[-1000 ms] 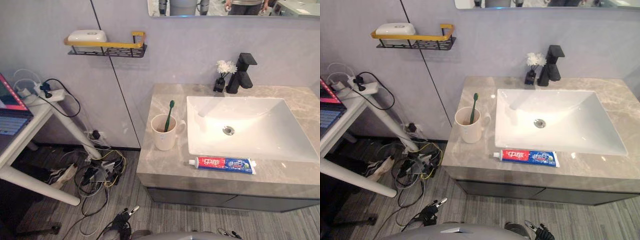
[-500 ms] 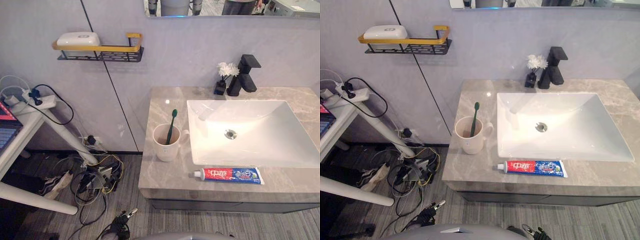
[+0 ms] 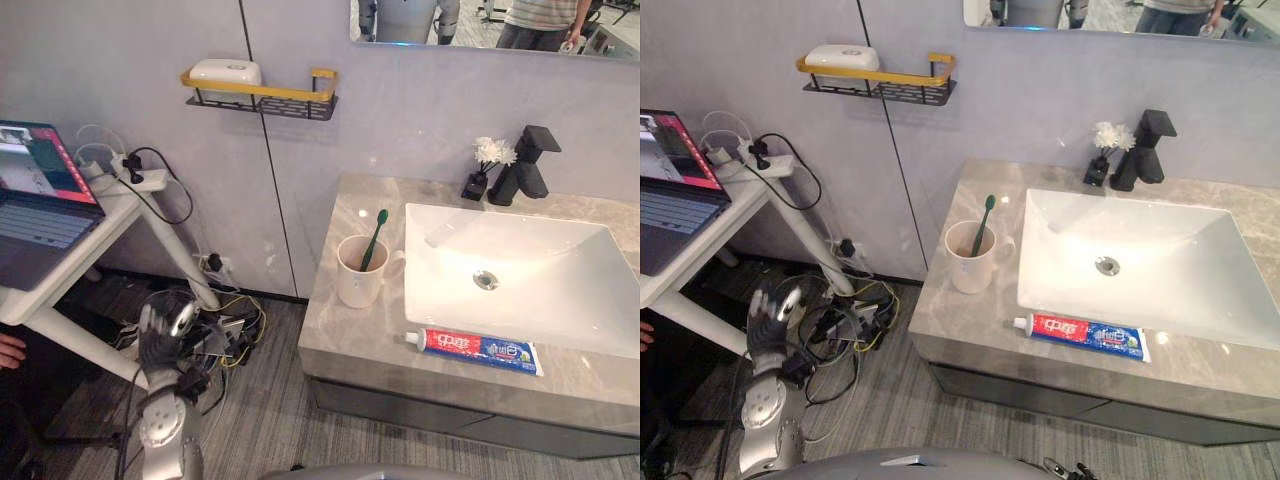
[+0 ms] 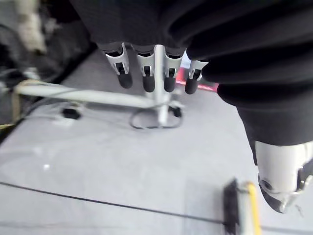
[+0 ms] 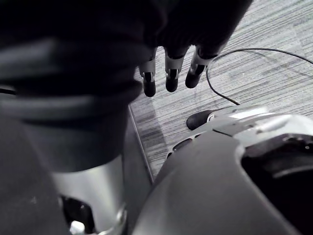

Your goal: Organize washtable

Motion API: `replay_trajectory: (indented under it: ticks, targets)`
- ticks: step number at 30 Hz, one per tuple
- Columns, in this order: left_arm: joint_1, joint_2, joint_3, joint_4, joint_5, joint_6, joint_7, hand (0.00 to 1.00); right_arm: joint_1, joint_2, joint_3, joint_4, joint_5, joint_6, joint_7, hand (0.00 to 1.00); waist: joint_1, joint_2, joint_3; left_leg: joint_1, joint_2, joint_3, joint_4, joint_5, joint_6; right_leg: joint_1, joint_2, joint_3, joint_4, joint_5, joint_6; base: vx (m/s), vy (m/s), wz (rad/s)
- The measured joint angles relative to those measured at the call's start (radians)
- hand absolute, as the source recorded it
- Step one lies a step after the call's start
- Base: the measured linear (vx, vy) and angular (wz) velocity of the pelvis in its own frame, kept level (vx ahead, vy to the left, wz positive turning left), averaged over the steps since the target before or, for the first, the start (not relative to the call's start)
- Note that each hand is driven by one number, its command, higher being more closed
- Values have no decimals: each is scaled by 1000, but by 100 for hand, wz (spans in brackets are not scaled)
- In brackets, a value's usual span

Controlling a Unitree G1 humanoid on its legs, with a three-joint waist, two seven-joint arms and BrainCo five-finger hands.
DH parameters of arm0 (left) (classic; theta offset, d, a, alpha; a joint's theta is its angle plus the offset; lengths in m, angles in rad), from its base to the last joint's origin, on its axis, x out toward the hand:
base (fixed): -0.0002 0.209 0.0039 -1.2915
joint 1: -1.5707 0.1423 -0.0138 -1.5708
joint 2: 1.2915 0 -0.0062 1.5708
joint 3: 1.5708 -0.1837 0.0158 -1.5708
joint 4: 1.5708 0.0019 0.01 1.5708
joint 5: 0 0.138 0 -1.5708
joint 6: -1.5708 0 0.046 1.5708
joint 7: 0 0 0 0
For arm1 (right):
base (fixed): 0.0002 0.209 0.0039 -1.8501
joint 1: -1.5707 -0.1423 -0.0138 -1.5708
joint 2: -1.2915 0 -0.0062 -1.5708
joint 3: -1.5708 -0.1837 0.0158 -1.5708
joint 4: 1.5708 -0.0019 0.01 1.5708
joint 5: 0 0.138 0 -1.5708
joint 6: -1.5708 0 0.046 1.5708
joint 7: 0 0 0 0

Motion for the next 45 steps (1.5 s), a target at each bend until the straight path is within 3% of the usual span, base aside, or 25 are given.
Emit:
replay_trajectory:
  ticks: [5,8,11,13,16,26,38,40,45]
  targets:
    - [-44,48,-98,-375,214,14,-11,0,0,-11,4,0,0,4,32,0,-3,15,-6,-15,8,19,-4,3,-1,-14,6,23,-1,10,-1,-40,7,-10]
    - [-129,103,-144,-452,278,13,-10,0,2,-14,1,0,0,5,45,0,-4,21,-7,-17,10,30,3,4,-2,-17,7,36,-2,14,0,5,-3,-15]
    - [-244,174,-291,-500,372,11,-44,0,3,-14,-9,1,0,7,62,0,-9,22,-9,-15,9,31,7,4,-2,-15,7,37,0,18,-1,0,0,0]
    - [-327,223,-449,-506,426,7,-86,0,-1,-12,-19,1,0,9,69,0,-19,24,-10,-13,8,33,9,4,-2,-13,6,39,1,18,-1,0,0,0]
    - [-427,256,-627,-502,510,8,-143,0,-8,-10,-33,1,1,28,82,0,-28,30,-14,-8,9,39,7,4,-1,-13,7,46,2,18,-1,-14,5,-6]
    - [-705,259,-914,-296,573,18,-275,0,-12,-18,-40,0,11,31,87,0,-55,43,-25,-21,11,58,0,3,-1,-39,8,64,3,19,0,-3,3,-5]
    - [-820,217,-1078,-59,637,65,-323,0,-13,-3,-87,-6,78,43,67,0,-63,41,-24,-55,9,57,11,4,-1,-76,7,63,4,22,0,28,-7,1]
    - [-820,214,-1097,-23,643,72,-349,0,-17,4,-95,-7,79,43,65,0,-79,41,-24,-55,8,56,13,4,-1,-75,6,63,6,22,0,0,0,0]
    - [-822,201,-1120,26,642,81,-368,0,-14,15,-113,-30,81,44,64,0,-85,42,-24,-54,9,56,14,3,0,-76,6,64,10,22,0,-20,6,0]
